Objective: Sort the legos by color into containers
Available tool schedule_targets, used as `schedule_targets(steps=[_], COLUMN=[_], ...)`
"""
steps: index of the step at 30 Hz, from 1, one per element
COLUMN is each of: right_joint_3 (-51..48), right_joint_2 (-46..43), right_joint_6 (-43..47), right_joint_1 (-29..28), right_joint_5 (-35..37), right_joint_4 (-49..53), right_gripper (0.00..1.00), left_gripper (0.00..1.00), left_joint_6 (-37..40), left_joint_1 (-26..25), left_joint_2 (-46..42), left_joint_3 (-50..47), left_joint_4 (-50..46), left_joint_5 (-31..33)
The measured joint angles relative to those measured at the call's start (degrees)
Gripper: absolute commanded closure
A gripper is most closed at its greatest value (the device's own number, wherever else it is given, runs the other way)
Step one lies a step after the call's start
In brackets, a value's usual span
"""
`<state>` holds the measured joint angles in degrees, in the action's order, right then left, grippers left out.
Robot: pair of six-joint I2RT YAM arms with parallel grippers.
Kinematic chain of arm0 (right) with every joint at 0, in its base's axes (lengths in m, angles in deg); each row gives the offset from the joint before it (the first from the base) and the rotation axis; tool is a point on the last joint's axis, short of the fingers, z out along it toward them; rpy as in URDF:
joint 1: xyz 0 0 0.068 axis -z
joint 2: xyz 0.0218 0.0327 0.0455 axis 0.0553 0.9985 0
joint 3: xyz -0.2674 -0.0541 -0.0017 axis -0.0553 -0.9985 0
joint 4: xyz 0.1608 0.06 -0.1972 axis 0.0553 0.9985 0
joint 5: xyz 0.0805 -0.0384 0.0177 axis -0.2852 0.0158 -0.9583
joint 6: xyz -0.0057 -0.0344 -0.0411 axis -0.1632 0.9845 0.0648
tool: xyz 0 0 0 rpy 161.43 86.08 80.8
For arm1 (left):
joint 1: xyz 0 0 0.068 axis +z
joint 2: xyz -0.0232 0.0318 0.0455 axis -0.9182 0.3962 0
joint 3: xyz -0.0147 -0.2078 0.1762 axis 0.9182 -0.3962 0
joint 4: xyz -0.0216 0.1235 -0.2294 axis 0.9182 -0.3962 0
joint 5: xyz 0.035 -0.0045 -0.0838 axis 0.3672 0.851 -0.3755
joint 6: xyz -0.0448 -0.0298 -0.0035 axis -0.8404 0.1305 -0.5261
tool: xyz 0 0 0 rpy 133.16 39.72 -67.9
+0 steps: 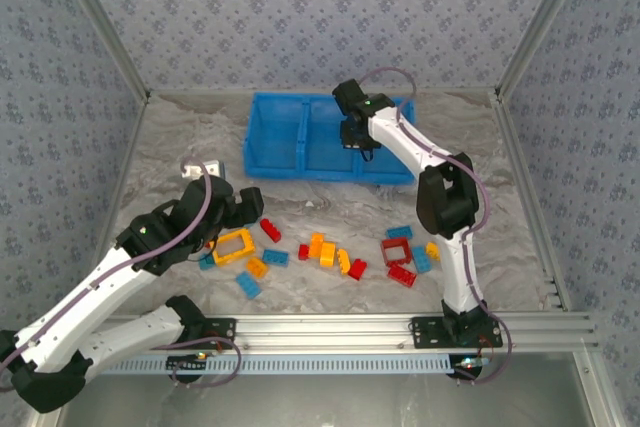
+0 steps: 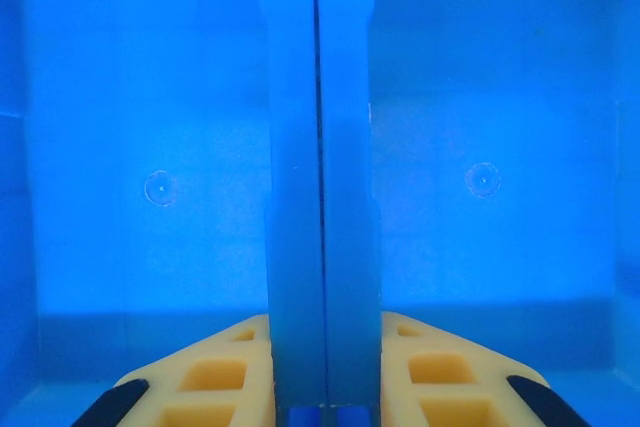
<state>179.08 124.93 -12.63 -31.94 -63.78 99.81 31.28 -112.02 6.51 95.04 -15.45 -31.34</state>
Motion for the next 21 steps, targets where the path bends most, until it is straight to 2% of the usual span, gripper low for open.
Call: schedule_targets(steps=[8, 14, 21], right_joint_3=[0.3, 0.3, -0.1], right_joint_2=[0.2, 0.0, -6.6], right_joint_6=[-1.0, -0.1, 4.0], right_joint_1=[-1.2, -1.3, -2.7], right_joint_5=[0.2, 0.1, 0.6], right_joint_4=[0.0, -0.2, -1.7], right_gripper=[0.77, 0.55, 0.52], left_gripper=[0.02, 0.02, 0.03], left_joint_6=[-0.9, -1.6, -3.3], left_joint_1=[0.3, 1.9, 8.4], left_joint_2=[0.2, 2.5, 6.7], left_joint_3=[0.0, 1.5, 2.9], left_joint_4=[-1.5, -3.8, -7.3], left_joint_5=[0.0, 0.0, -2.3])
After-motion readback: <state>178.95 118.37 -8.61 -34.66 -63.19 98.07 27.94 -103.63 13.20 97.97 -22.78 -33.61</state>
